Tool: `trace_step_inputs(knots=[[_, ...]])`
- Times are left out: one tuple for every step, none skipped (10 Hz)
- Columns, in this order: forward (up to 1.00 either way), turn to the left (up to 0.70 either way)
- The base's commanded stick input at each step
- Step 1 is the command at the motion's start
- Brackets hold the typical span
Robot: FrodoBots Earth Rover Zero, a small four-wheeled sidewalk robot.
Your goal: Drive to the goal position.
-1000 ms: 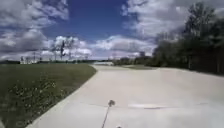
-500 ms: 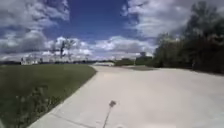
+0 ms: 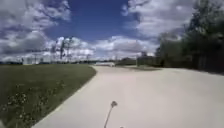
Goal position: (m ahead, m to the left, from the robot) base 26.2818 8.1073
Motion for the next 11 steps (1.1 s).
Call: trace_step_inputs(knots=[[1.00,0.00],[1.00,0.00],[1.00,0.00],[1.00,0.00],[1.00,0.00],[1.00,0.00],[1.00,0.00],[1.00,0.00],[1.00,0.00],[1.00,0.00],[1.00,0.00]])
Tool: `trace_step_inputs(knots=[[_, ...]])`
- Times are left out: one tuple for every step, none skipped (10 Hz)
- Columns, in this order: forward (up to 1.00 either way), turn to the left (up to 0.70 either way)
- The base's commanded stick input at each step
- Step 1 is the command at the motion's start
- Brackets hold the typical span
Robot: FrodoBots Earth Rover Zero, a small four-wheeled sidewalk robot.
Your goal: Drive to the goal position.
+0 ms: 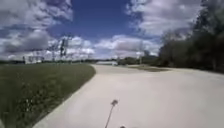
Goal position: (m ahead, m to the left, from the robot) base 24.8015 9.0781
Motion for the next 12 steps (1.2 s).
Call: trace_step_inputs(knots=[[1.00,0.00],[1.00,0.00],[1.00,0.00],[1.00,0.00],[1.00,0.00],[1.00,0.00],[1.00,0.00],[1.00,0.00],[1.00,0.00],[1.00,0.00],[1.00,0.00],[1.00,0.00]])
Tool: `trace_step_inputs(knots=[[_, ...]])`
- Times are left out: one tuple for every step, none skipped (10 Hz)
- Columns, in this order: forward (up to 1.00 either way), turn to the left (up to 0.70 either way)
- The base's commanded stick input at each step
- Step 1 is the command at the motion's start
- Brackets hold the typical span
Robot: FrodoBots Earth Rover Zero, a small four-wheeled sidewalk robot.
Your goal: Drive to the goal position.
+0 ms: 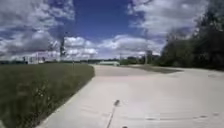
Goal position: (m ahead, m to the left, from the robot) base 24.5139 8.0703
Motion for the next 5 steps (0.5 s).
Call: trace_step_inputs(knots=[[1.00,0.00],[1.00,0.00],[1.00,0.00],[1.00,0.00],[1.00,0.00]])
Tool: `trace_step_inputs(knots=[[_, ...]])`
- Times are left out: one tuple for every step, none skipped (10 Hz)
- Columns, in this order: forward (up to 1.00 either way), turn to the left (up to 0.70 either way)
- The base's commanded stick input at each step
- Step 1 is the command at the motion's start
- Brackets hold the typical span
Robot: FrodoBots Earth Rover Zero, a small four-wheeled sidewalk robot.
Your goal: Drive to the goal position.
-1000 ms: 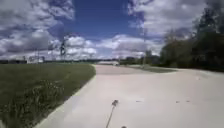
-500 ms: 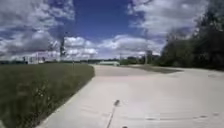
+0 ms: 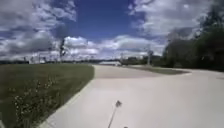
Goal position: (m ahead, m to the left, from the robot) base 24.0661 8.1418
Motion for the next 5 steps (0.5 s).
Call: trace_step_inputs(knots=[[1.00,0.00],[1.00,0.00],[1.00,0.00],[1.00,0.00],[1.00,0.00]])
